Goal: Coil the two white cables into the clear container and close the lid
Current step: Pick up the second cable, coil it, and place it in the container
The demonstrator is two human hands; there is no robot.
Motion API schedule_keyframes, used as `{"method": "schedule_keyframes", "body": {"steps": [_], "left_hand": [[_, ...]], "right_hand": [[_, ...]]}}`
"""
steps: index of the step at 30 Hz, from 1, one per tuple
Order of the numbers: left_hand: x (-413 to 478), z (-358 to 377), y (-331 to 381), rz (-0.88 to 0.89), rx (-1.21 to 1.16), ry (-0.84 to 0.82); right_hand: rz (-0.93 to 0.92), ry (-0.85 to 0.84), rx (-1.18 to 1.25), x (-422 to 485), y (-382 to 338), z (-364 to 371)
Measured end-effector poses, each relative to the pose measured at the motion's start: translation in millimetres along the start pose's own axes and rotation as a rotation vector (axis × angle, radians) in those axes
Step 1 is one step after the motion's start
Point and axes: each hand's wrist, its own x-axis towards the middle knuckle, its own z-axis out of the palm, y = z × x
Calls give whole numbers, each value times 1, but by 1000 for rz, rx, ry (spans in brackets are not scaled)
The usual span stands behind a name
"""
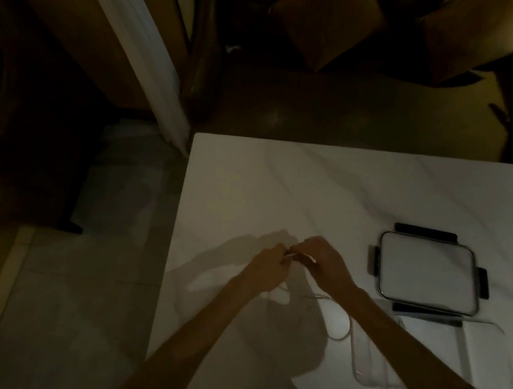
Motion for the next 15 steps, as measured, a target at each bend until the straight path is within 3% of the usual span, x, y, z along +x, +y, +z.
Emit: {"method": "schedule_keyframes", "body": {"steps": [2, 4, 9, 12, 15], "left_hand": [[-30, -33, 31, -52, -335, -102], [-66, -70, 64, -18, -484, -173], [-180, -126, 157, 357, -747, -535], [-231, -123, 223, 615, -852, -431], [-249, -122, 282, 851, -1086, -168]], "right_hand": [[-148, -7, 16, 6, -23, -37], [-171, -18, 67, 9, -62, -78], [-177, 54, 390, -17, -172, -195], [-185, 113, 705, -47, -224, -236], [-111, 152, 724, -82, -248, -243]]}}
